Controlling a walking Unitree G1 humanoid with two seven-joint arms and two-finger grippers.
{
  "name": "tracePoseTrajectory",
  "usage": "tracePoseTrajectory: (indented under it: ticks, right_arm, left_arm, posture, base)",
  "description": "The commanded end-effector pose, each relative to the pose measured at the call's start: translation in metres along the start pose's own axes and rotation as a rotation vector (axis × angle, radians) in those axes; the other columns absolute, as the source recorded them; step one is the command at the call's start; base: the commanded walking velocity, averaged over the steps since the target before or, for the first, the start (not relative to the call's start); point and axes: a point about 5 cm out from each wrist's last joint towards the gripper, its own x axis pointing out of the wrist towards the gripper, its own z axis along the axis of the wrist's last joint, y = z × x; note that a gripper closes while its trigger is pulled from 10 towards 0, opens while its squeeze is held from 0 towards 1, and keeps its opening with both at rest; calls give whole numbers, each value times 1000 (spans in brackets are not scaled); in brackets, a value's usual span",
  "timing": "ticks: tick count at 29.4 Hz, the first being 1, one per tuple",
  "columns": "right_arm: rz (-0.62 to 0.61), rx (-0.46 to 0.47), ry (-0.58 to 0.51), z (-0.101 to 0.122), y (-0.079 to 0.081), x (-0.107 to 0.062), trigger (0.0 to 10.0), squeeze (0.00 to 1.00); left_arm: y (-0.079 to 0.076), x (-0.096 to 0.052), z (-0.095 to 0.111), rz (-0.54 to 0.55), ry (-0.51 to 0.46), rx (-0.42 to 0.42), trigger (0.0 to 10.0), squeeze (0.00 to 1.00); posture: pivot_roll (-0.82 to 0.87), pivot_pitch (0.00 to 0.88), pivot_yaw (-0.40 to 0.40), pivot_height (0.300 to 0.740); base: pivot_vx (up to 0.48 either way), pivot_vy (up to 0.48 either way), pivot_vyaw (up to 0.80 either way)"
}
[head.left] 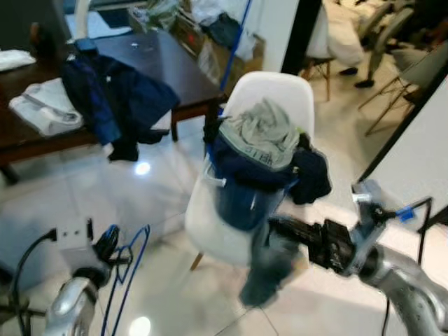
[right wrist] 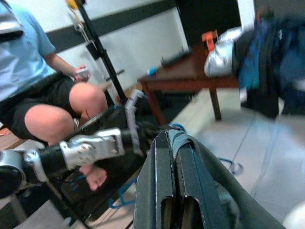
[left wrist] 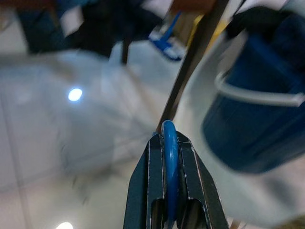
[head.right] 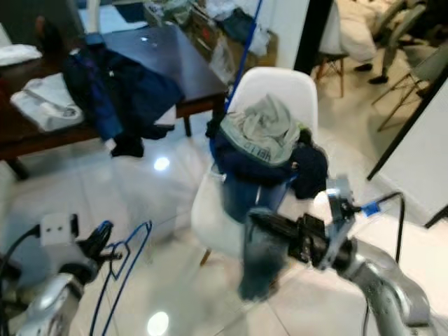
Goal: Hang hanger
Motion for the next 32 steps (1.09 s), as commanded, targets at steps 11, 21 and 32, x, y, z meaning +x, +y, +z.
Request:
tracePoseTrajectory:
  ticks: [11, 21, 32]
  right_arm:
    - [-10, -164, -128, 44, -3, 55, 10000, 0]
    - [-158, -141, -153, 49, -19, 72, 10000, 0]
    - [-171, -238, -160, 66, -20, 104, 10000, 0]
  left_arm:
    - [-16, 6, 34, 4, -95, 2, 10000, 0]
    - [-29, 6, 54, 10, -160, 25, 10000, 0]
    - [-44, 16, 89, -18, -266, 55, 10000, 0]
  posture:
    - [65, 69, -16, 740]
    - [80, 56, -28, 740]
    - [72, 46, -25, 740]
  base:
    - [313, 0, 73]
    - [328, 0, 558]
    - [312, 0, 0]
